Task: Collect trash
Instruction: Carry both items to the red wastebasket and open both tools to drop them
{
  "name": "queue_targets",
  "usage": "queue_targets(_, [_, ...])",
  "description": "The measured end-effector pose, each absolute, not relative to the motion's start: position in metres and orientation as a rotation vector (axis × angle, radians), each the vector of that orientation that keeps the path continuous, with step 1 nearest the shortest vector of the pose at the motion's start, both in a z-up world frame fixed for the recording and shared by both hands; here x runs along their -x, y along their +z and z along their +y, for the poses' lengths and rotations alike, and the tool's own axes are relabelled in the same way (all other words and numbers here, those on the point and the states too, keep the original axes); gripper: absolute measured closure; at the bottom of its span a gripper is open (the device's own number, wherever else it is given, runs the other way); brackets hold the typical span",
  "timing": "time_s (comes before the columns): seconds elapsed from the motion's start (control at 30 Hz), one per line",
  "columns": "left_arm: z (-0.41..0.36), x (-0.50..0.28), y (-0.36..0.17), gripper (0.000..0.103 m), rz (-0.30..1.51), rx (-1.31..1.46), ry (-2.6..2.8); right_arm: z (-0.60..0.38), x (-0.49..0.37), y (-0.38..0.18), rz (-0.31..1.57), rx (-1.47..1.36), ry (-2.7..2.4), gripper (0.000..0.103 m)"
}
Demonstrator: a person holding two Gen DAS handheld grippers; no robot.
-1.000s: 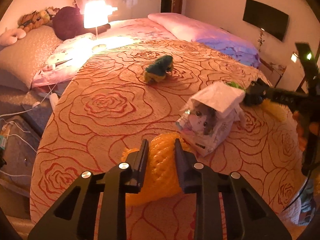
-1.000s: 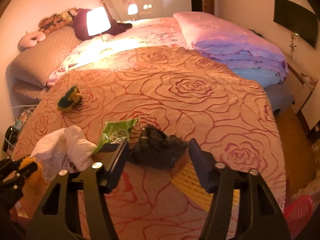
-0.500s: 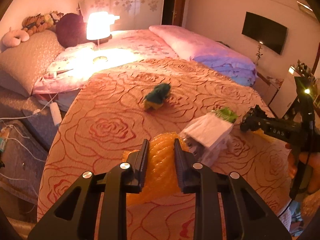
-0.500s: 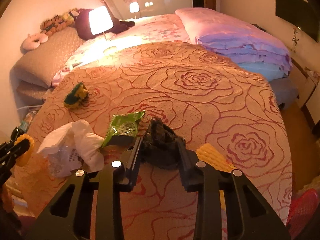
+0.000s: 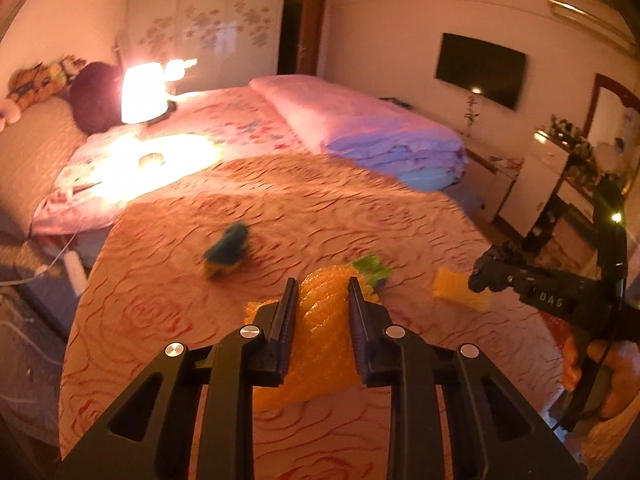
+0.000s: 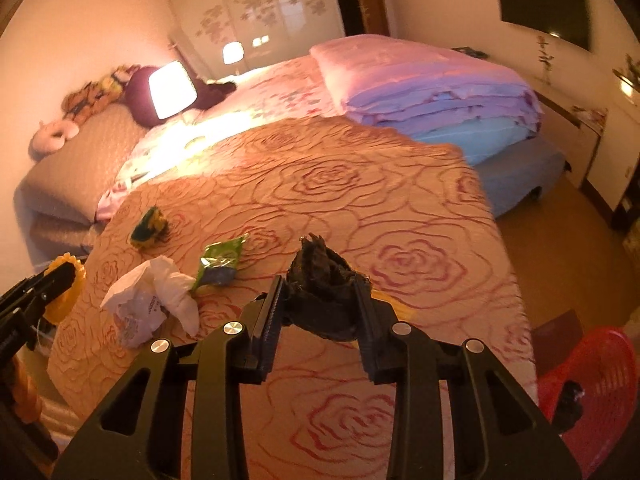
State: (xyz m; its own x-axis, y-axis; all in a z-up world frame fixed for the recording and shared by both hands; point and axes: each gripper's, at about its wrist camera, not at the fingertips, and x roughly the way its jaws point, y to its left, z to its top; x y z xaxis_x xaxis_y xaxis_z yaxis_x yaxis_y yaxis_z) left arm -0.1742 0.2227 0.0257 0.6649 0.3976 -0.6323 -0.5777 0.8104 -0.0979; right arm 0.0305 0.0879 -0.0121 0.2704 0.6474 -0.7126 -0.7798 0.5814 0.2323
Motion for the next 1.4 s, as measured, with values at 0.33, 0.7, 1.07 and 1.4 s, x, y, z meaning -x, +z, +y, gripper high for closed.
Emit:
queue_targets(0.33, [0.195, 0.13, 0.023, 0.08, 0.661, 0.255, 0.429, 0.033, -0.056, -0.011, 0.856, 0.11, 0.827, 0.07])
queue_targets(0.7, [0.158, 0.076, 0.017, 0.08, 0.695, 0.164, 0.276, -0.013, -0.071, -0.016, 0.851, 0.063, 0.7, 0.07])
queue_targets(1.07, [0.09, 0.014, 0.014, 0.08, 0.71, 0.048, 0.071, -0.083, -0.084, -0.022, 0.857, 0.004, 0.519, 0.07])
queue_targets(1.4, [0.024, -0.038, -0.003, 0.08, 0.756, -0.045, -0.118, -0.144, -0.093, -0.034, 0.874, -0.029, 0.355, 0.07])
